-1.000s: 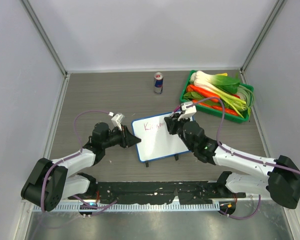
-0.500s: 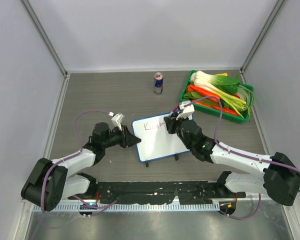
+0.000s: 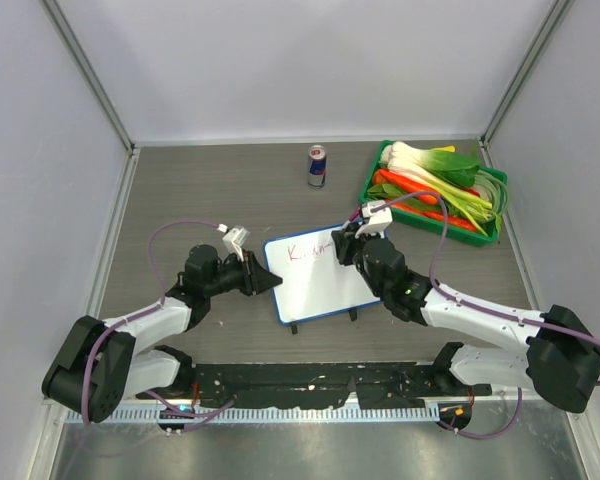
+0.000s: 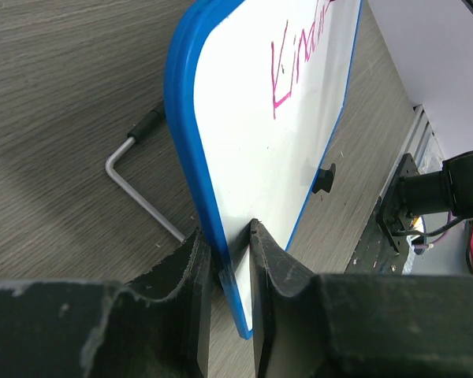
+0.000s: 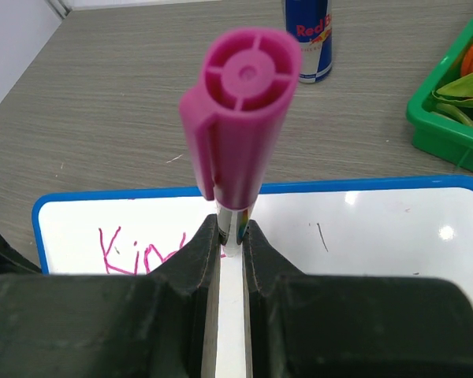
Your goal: Write a sentence on the whiteboard
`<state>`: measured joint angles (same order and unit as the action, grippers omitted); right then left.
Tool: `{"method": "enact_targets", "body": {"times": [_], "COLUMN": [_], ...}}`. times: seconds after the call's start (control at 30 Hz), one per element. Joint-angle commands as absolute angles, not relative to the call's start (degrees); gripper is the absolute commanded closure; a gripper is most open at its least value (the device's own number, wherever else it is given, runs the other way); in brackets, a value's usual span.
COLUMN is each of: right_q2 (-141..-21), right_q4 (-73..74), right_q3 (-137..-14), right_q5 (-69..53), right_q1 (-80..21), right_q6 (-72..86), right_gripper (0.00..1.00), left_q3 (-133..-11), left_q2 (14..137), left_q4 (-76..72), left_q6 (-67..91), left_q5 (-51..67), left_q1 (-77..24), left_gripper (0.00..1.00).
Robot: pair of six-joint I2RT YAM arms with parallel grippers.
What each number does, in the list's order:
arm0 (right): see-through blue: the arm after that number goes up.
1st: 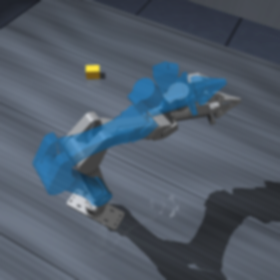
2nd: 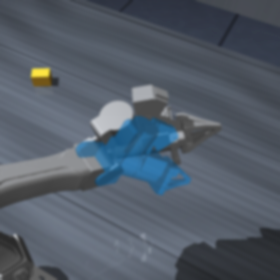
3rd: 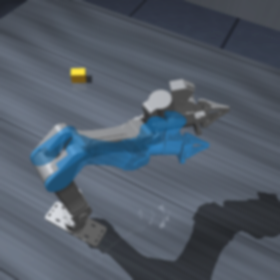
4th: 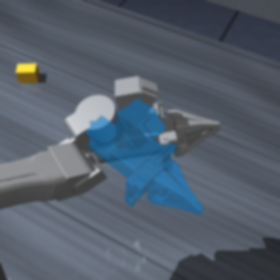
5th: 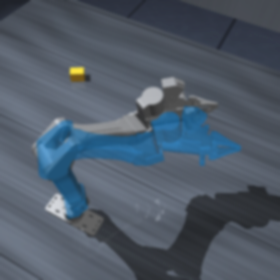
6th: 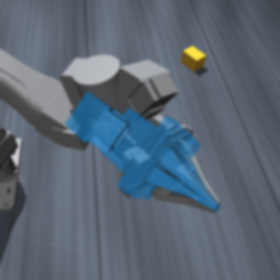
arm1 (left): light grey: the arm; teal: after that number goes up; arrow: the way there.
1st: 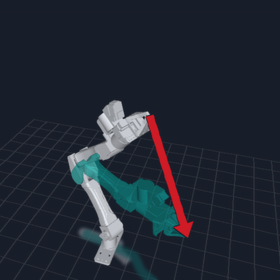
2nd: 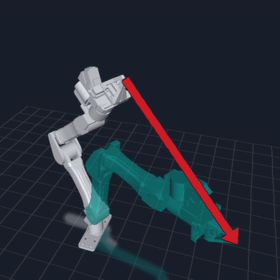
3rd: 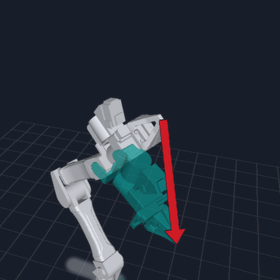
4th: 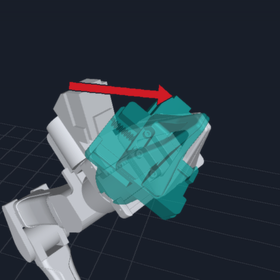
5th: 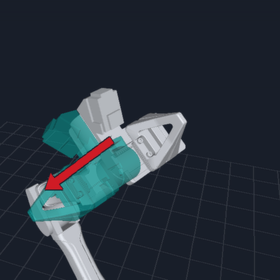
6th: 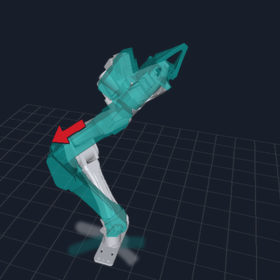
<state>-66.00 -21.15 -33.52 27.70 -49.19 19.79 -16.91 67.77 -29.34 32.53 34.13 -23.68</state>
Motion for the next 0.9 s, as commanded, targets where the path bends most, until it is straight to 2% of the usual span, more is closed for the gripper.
{"method": "enact_targets", "body": {"times": [0.0, 0.53, 0.87], "right_q2": [-65.04, -66.97, -65.48], "right_q4": [-21.62, -22.50, -20.66], "right_q3": [-34.89, -36.91, -32.87], "right_q5": [30.76, 25.40, 24.26], "right_q1": [-48.17, -47.73, -47.90], "right_q6": [19.34, 20.47, 22.32], "right_gripper": [0.99, 0.99, 0.99], "left_q3": [-18.19, -18.28, -18.37], "left_q2": [68.64, 68.82, 68.99], "left_q4": [-28.39, -28.39, -28.39], "left_q6": [29.36, 29.27, 29.36], "left_q5": [33.13, 33.31, 33.31], "left_q1": [-24.52, -24.61, -24.70], "left_gripper": [1.00, 1.00, 1.00]}}
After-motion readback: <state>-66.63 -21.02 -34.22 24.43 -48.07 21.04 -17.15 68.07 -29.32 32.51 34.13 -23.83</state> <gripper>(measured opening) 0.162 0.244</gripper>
